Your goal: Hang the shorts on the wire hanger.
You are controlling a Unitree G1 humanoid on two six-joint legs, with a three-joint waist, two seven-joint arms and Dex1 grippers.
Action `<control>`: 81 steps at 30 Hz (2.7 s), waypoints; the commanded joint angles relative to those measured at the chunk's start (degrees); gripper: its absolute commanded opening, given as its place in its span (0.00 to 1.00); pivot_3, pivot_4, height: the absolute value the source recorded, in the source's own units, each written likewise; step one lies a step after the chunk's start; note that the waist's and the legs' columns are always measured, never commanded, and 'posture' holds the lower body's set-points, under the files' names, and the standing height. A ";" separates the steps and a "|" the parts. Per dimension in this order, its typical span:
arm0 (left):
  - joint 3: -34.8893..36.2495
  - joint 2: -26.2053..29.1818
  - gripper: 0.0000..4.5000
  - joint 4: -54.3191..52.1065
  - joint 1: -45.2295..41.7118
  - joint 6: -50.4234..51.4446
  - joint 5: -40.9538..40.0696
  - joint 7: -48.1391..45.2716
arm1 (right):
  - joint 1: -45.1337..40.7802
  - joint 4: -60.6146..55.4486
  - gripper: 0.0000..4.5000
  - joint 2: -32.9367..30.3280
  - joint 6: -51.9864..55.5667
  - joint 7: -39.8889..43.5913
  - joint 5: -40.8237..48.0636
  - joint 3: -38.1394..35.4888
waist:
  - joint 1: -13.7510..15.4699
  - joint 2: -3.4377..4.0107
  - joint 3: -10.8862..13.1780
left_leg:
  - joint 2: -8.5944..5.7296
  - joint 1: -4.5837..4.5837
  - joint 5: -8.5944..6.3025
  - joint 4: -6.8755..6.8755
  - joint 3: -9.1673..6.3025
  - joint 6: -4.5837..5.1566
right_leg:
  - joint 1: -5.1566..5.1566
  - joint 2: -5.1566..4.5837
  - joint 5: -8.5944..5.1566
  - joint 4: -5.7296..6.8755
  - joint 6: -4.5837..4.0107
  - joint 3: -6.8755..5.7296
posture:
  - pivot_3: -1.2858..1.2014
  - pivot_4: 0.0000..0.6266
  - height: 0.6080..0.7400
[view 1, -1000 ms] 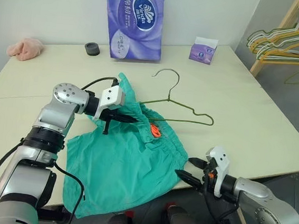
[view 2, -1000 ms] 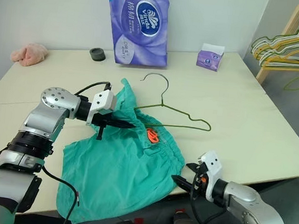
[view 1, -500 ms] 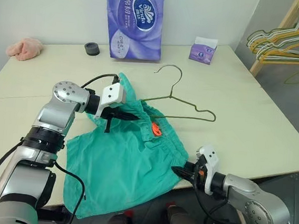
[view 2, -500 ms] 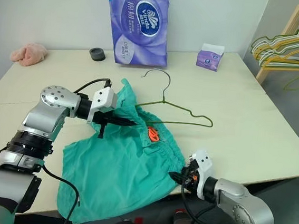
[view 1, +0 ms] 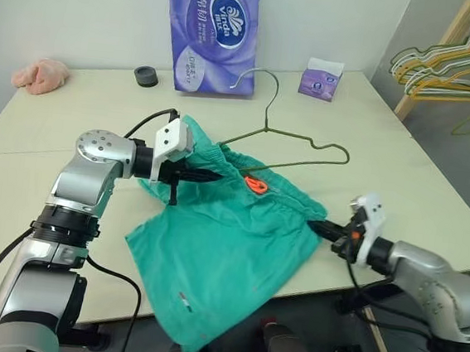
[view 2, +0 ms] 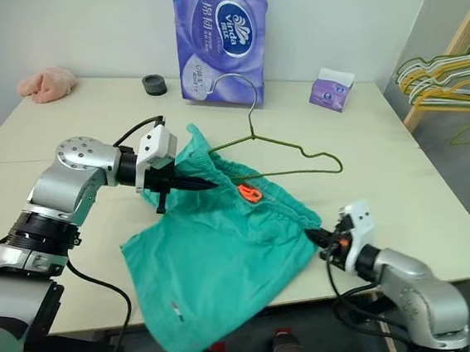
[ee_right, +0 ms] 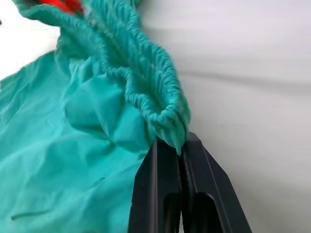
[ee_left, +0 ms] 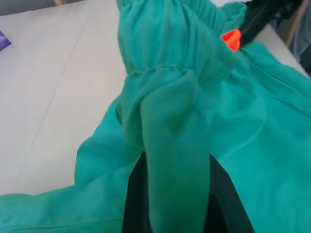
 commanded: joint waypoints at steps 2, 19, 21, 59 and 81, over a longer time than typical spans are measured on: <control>2.16 6.08 0.00 -6.20 1.15 6.37 -5.04 -5.83 | -1.98 3.26 0.01 -5.00 0.71 5.59 3.03 -3.99 | -0.21 0.01 -0.01 | 0.02 0.01 0.00 -0.01 -0.01 0.00 | 0.01 0.01 0.00 -0.01 0.00 -0.01 | 0.43 0.19 1.00; -1.84 11.66 0.00 -1.83 1.20 -1.99 1.26 -11.25 | -1.57 3.11 0.01 -6.85 -0.23 6.46 3.56 -3.64 | 0.13 0.02 -0.02 | -0.02 -0.01 0.00 0.03 0.06 0.00 | 0.02 0.09 0.01 -0.03 0.02 0.03 | 0.43 0.18 1.00; -1.93 11.32 0.00 -0.35 0.76 -3.56 2.63 -10.55 | -1.29 3.00 0.01 -7.11 -0.24 6.57 3.75 -3.90 | 0.13 0.02 -0.02 | -0.01 0.00 0.00 0.03 0.06 0.00 | 0.01 0.09 0.01 -0.03 0.02 0.03 | 0.43 0.18 1.00; -5.38 6.20 0.00 -2.71 6.67 -9.63 10.91 -2.84 | -7.16 -8.72 0.91 -17.06 -11.12 9.76 -11.80 11.64 | 0.03 0.02 -0.01 | 0.03 -0.03 0.00 0.04 0.03 0.00 | -0.01 -0.04 0.01 -0.05 0.02 0.00 | 0.42 0.20 1.00; -5.68 5.72 0.00 -3.86 6.67 -8.70 10.79 -3.78 | -25.60 14.43 0.54 -5.84 -20.96 23.40 -26.59 30.60 | -0.40 0.03 -0.01 | 0.02 -0.03 0.00 0.04 0.01 0.00 | -0.04 -0.08 0.02 -0.03 0.00 0.00 | 0.43 0.18 1.00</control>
